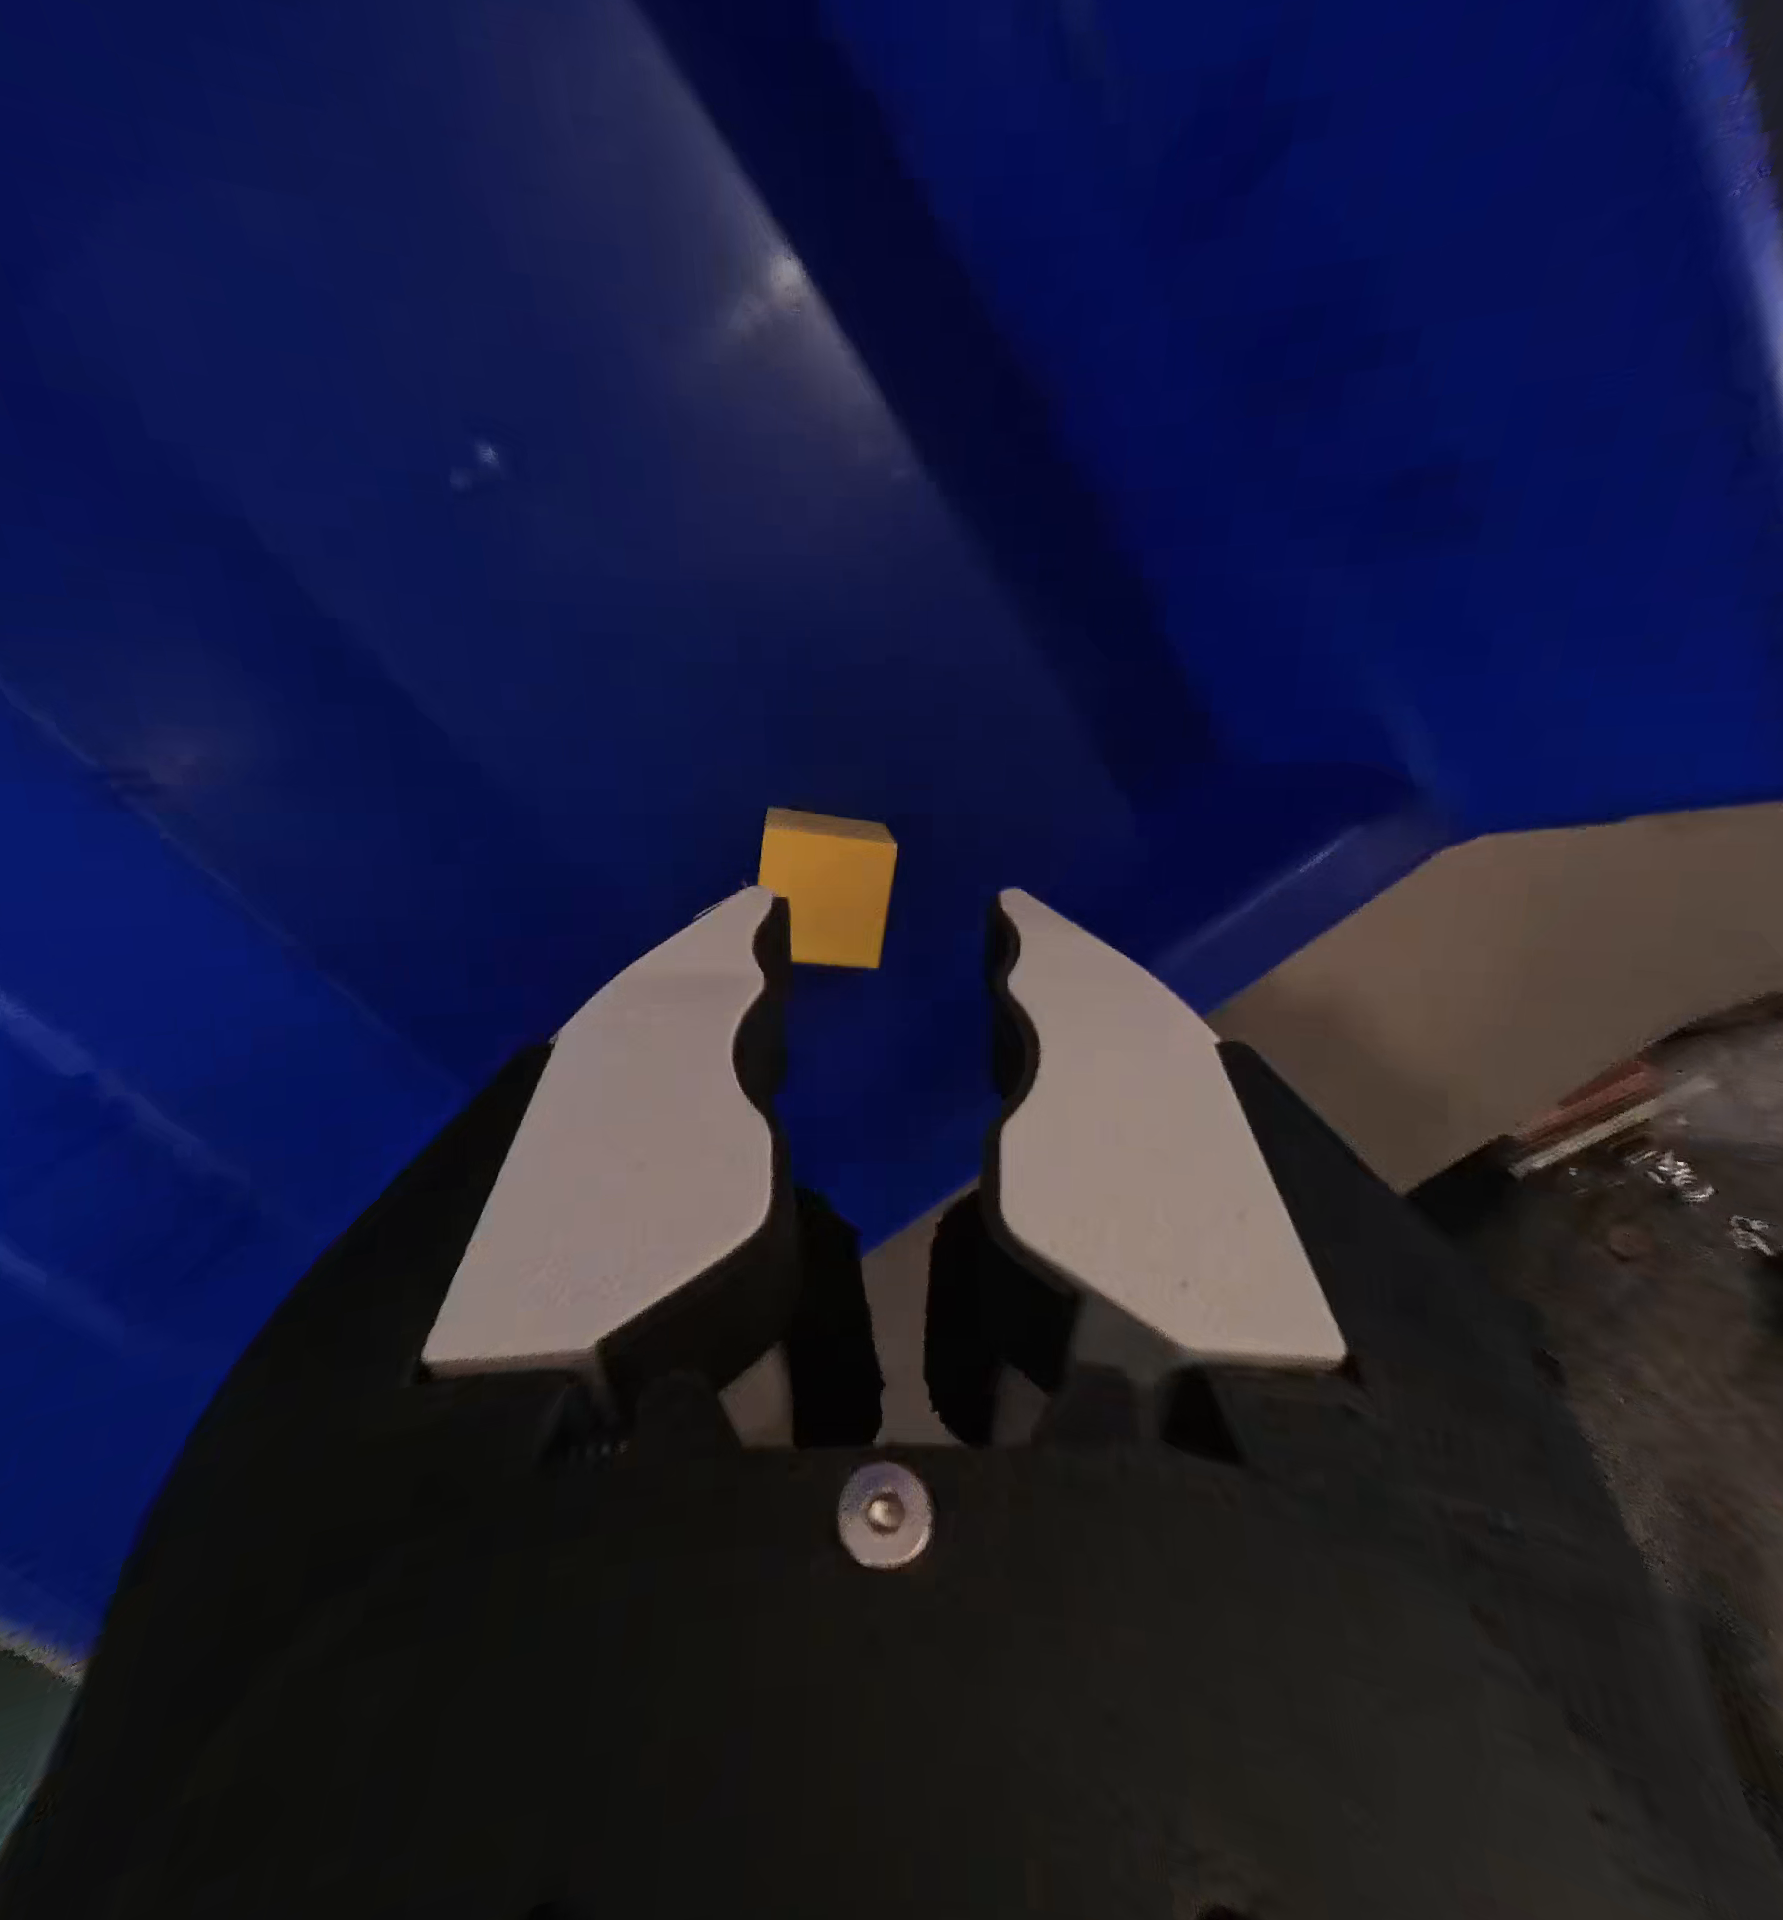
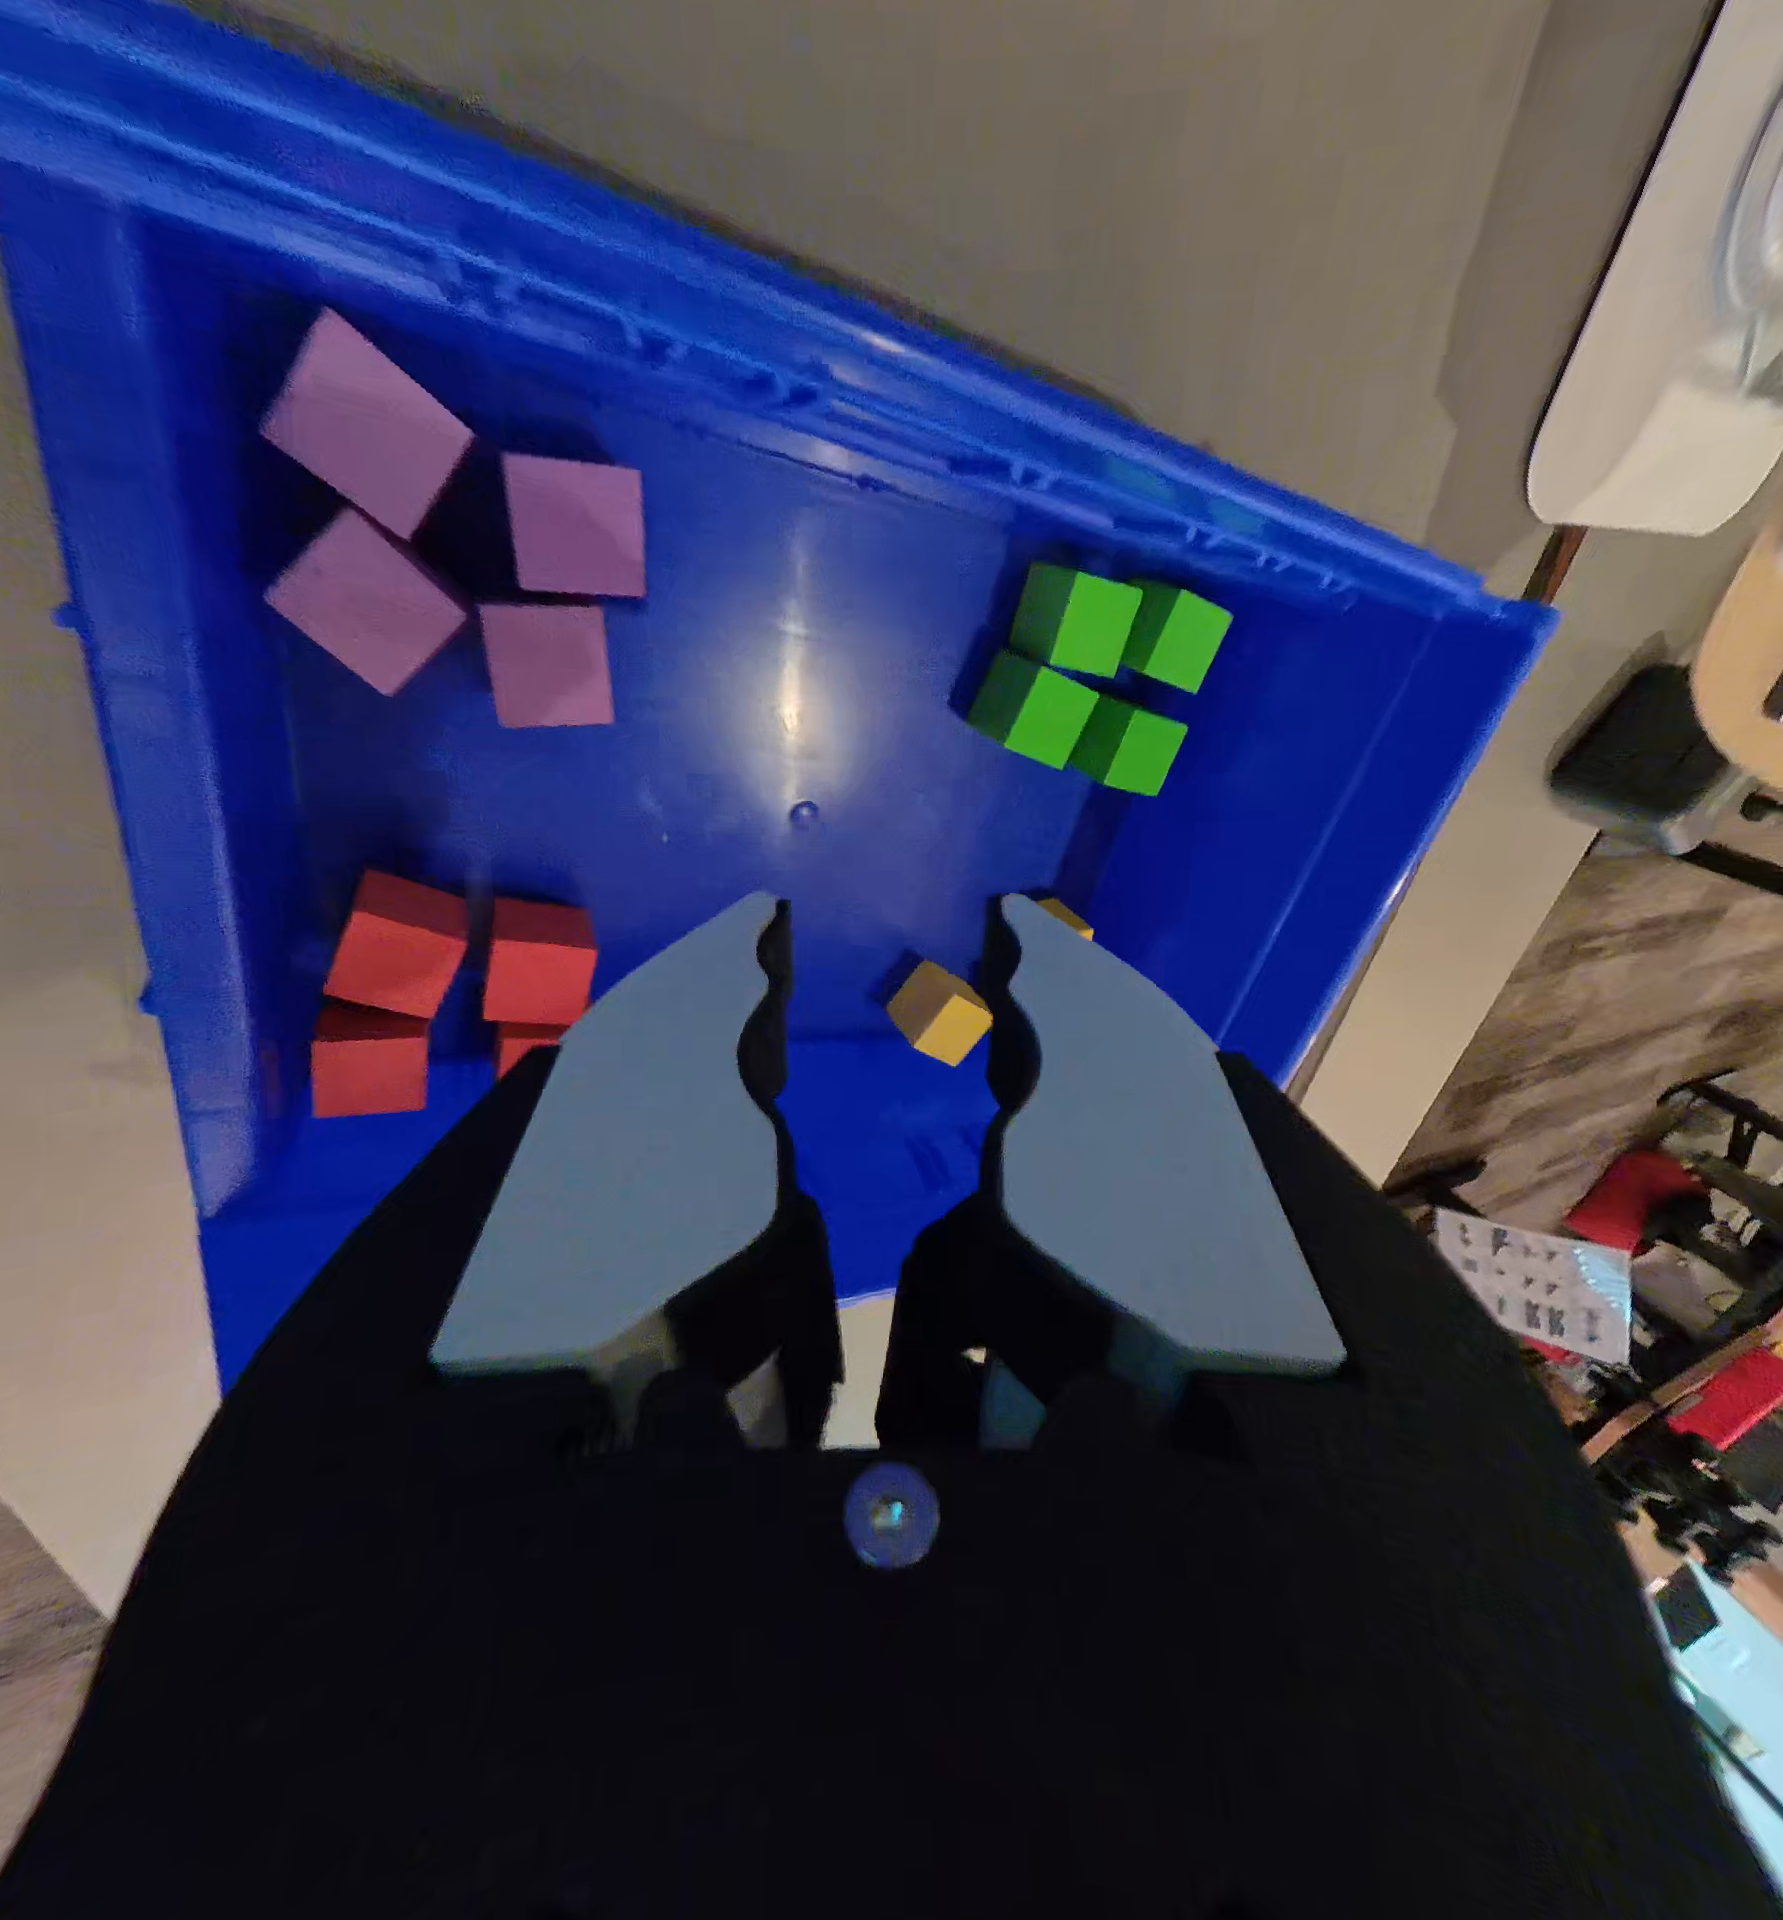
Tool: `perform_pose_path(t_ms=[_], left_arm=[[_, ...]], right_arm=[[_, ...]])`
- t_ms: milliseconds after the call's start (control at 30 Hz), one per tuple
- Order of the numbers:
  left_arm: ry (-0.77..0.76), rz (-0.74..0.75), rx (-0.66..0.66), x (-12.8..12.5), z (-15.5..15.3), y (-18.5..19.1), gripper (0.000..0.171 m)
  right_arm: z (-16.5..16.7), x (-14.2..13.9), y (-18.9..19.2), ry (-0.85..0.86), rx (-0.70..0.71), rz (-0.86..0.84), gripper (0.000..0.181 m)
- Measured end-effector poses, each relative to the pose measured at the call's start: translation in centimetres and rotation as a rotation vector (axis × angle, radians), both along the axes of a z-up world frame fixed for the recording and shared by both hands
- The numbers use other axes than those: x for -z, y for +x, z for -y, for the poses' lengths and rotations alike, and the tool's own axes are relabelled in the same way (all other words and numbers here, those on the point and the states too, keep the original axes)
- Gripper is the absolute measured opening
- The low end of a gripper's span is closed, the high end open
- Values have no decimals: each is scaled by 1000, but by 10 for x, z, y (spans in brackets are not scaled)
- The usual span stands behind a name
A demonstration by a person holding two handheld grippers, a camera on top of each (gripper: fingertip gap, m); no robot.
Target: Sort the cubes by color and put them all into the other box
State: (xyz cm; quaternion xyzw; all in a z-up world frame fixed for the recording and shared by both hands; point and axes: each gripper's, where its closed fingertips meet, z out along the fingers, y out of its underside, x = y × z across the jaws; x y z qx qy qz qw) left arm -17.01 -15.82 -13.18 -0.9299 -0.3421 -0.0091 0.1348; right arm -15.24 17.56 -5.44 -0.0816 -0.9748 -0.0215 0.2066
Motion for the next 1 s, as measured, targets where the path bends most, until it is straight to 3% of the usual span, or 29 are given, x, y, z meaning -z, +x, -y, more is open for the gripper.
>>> perform_pose_path(t_ms=[367, 667, 833, 900, 1000], left_arm=[[-134, -39, 25, 8, 12, -16, 37], [-108, 6, 10, 19, 11, -11, 38], [-113, 30, 2, 24, 14, -8, 31], [-53, 9, -14, 15, 10, -11, 30], [325, 20, -31, -27, -24, -11, 30]], right_arm=[[18, -5, 10, -35, -48, -38, 35], [22, -1, 11, -31, -51, -31, 33], [29, -3, 12, -33, -66, -38, 32], [30, -5, 12, -27, -73, -47, 32], [41, -11, 11, -62, -97, -80, 32]])
